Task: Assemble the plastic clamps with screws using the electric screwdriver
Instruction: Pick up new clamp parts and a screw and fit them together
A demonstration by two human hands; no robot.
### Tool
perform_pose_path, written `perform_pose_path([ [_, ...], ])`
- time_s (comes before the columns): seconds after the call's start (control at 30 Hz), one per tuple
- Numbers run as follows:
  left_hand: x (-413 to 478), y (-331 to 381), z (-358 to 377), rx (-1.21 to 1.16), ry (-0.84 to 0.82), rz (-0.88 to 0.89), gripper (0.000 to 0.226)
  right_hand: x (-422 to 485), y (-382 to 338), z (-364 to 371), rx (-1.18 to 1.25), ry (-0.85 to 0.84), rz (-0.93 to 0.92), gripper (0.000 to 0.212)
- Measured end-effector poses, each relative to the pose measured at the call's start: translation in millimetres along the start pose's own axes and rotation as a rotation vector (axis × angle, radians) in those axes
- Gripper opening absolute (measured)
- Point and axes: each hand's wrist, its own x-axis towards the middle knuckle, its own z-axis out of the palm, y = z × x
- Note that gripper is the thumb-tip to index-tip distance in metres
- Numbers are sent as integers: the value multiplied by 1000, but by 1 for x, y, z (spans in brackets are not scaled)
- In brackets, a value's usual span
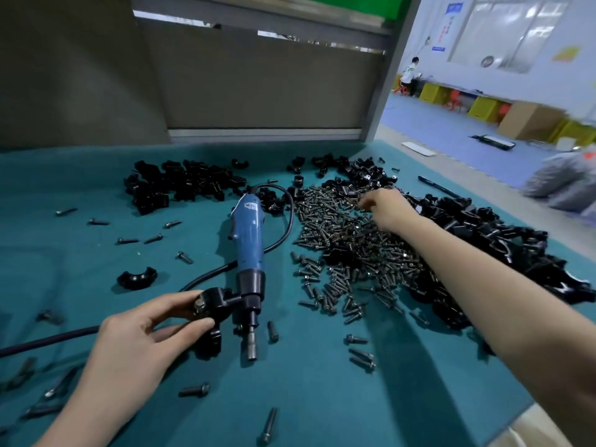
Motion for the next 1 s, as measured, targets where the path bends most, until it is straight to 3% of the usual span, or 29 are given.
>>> perform_pose_path([
  [0.23,-2,4,1,-5,5,-2,36,20,26,12,-63,-23,8,15],
  [0.4,-2,5,1,-2,8,-28,36,28,11,8,-155,-87,-3,19],
  [0.5,-1,6,1,-5,-4,-27,35,24,-1,0,-72,-64,-23,13],
  [0.57,0,6,0,-8,-15,-25,37,11,-15,-7,165,-9,-15,5],
  [0.63,0,7,-1,-21,-18,-20,37,-12,-34,-11,579,-33,7,8],
  [0.73,0,8,-3,-39,-48,-24,33,-54,-64,-8,1309,-258,-37,14],
  [0.8,0,7,-5,-41,-63,-25,32,-79,-84,-2,1605,-457,-95,29],
  [0.9,0,4,-5,-26,-79,-26,32,-107,-111,8,1768,-630,-172,36],
  [1.0,1,1,-5,-54,-53,-36,29,-125,-133,17,1754,-594,-258,25],
])
